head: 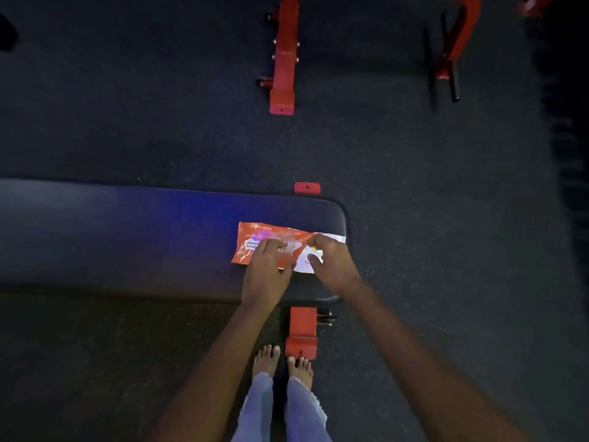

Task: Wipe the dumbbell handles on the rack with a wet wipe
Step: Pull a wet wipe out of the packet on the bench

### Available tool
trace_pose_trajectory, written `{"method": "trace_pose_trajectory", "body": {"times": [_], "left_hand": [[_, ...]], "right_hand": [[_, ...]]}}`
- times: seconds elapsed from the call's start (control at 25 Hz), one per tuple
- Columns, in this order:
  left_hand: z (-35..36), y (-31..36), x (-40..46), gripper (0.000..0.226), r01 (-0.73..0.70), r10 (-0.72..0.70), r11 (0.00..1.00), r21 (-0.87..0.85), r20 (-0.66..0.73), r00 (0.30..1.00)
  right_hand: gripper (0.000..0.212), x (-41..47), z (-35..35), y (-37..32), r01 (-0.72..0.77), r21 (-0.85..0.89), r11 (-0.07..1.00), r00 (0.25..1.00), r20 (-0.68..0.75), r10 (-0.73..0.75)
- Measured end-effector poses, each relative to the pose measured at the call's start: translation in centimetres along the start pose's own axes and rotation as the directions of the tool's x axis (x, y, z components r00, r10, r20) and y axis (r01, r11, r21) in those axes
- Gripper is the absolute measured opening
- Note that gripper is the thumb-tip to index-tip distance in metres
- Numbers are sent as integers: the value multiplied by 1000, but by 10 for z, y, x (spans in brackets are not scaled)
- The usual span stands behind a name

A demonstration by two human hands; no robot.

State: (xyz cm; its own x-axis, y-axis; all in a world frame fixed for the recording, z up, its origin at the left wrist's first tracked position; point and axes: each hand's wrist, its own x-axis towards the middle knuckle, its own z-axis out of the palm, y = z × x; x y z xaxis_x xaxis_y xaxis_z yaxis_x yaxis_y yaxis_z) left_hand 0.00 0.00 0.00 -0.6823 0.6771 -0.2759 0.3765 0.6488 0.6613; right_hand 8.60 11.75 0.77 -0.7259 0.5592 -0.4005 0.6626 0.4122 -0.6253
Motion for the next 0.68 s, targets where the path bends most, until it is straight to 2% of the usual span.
{"method": "trace_pose_trajectory", "body": {"times": [0.16, 0.32, 0.44, 0.6, 0.68], "left_hand": [[3, -6, 10, 9, 16, -24, 998, -64, -124, 992], [1, -15, 11, 9, 202, -265, 937, -286, -202, 943], [0, -23, 12, 7, 291, -375, 886, -362, -189, 908], [-5, -26, 9, 9, 327, -407, 873, -362, -172, 897], [-4, -26, 9, 10, 335, -412, 871, -360, -162, 897]], "right_hand": [[28, 11, 9, -2, 43, -73, 996, 998, -36, -46], [27, 21, 16, -7, 51, -140, 989, 997, -44, -57], [19, 23, 17, -14, 29, -229, 973, 996, -77, -48], [17, 21, 14, -15, 54, -344, 937, 995, -64, -80], [16, 18, 11, -14, 56, -343, 938, 993, -80, -88]]}}
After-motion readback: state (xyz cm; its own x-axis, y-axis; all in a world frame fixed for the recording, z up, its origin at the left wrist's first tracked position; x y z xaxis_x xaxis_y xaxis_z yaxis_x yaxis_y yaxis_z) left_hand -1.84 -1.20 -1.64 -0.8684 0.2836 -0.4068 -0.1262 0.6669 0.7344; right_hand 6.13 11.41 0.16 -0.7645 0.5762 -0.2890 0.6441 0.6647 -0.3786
